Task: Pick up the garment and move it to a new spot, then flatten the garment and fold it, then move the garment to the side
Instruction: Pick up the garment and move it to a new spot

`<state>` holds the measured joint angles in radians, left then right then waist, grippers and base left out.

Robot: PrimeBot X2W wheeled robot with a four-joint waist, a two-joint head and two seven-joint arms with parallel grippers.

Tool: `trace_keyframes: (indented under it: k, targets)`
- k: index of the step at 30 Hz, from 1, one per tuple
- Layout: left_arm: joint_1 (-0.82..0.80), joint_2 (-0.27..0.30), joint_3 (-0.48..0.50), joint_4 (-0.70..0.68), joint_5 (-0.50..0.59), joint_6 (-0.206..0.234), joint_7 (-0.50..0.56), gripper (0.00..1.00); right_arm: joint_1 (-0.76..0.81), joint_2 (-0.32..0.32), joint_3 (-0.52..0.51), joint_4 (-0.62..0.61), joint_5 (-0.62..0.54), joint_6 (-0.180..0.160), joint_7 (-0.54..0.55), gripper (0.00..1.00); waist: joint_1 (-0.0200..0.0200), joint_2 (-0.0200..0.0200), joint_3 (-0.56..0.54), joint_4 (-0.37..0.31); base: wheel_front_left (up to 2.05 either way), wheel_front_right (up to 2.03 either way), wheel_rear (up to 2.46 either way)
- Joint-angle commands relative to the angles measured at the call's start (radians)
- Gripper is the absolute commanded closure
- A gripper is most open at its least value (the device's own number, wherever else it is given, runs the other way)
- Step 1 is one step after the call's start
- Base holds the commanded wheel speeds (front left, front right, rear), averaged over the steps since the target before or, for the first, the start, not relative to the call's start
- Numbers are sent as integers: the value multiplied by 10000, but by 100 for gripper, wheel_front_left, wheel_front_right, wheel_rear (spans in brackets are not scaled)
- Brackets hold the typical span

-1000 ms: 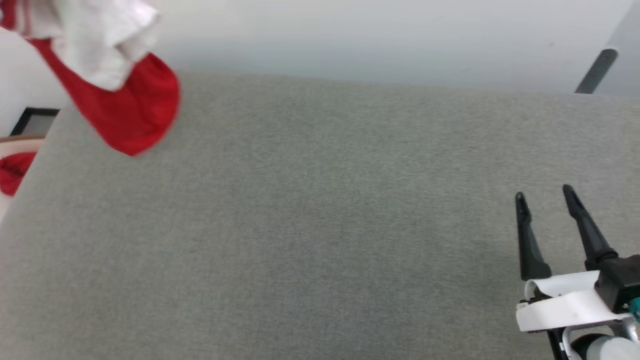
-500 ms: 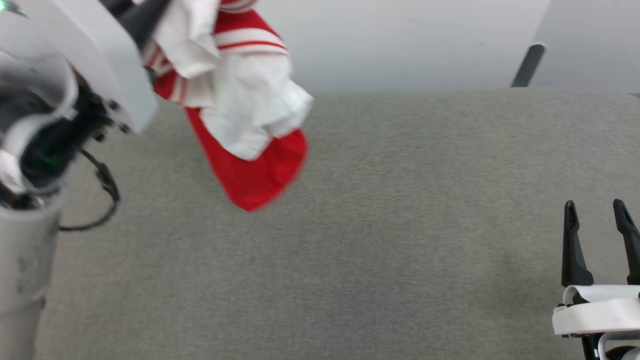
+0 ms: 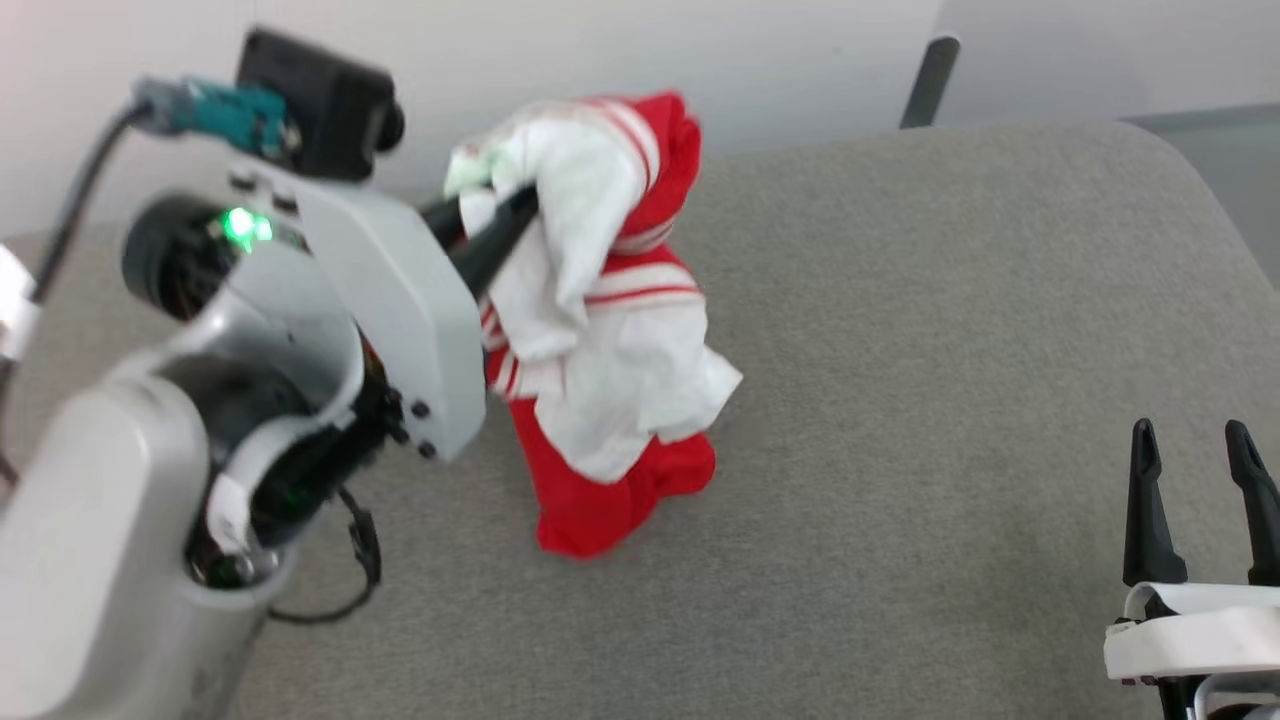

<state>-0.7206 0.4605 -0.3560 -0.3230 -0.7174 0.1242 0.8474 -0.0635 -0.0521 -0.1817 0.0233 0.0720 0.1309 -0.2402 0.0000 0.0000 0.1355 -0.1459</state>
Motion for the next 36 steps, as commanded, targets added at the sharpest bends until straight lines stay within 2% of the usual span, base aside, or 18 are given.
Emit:
trace_keyframes:
  k: [1,9,18,24,25,27,29,30,31,32,36]
  targets:
    - [287,6,-42,28,-31,57,-39,100,-127,28,37,38,98,-3,-70,0,0,0,321,-331,0,0,0]
    - [1953,45,-235,910,-367,-3,-345,100,-282,29,163,450,380,-3,-215,0,0,0,634,-694,0,0,0]
    - [2604,14,-178,2770,-749,-270,-730,100,-552,27,445,736,523,-3,-256,0,0,0,811,-834,0,0,0]
    - [2764,-72,-37,4024,-1080,-665,-1106,100,-602,27,546,756,587,-3,-263,0,0,0,825,-783,0,0,0]
    - [2736,-77,-42,4212,-1085,-777,-1196,95,-595,27,528,756,581,-3,-264,0,0,0,815,-746,0,0,0]
    - [2677,-190,-17,4602,-1169,-862,-1347,64,-601,29,540,760,548,-3,-264,0,0,0,773,-682,0,0,0]
    - [2580,-237,-79,4913,-1166,-1007,-1439,50,-590,28,549,758,475,-3,-265,0,0,0,706,-603,0,0,0]
    - [2520,-230,-101,5038,-1129,-1097,-1474,23,-586,26,558,747,437,-3,-265,0,0,0,661,-564,0,0,0]
    - [2463,-249,-126,5159,-1122,-1168,-1510,4,-572,28,570,734,404,-3,-264,0,0,0,601,-523,0,0,0]
    - [2392,-255,-157,5233,-1080,-1256,-1584,0,-537,26,574,721,376,-3,-264,0,0,0,530,-473,0,0,0]
    - [2279,-329,-227,5409,-1146,-1374,-1590,0,-376,26,580,697,207,-3,-264,0,0,0,234,-297,0,0,0]
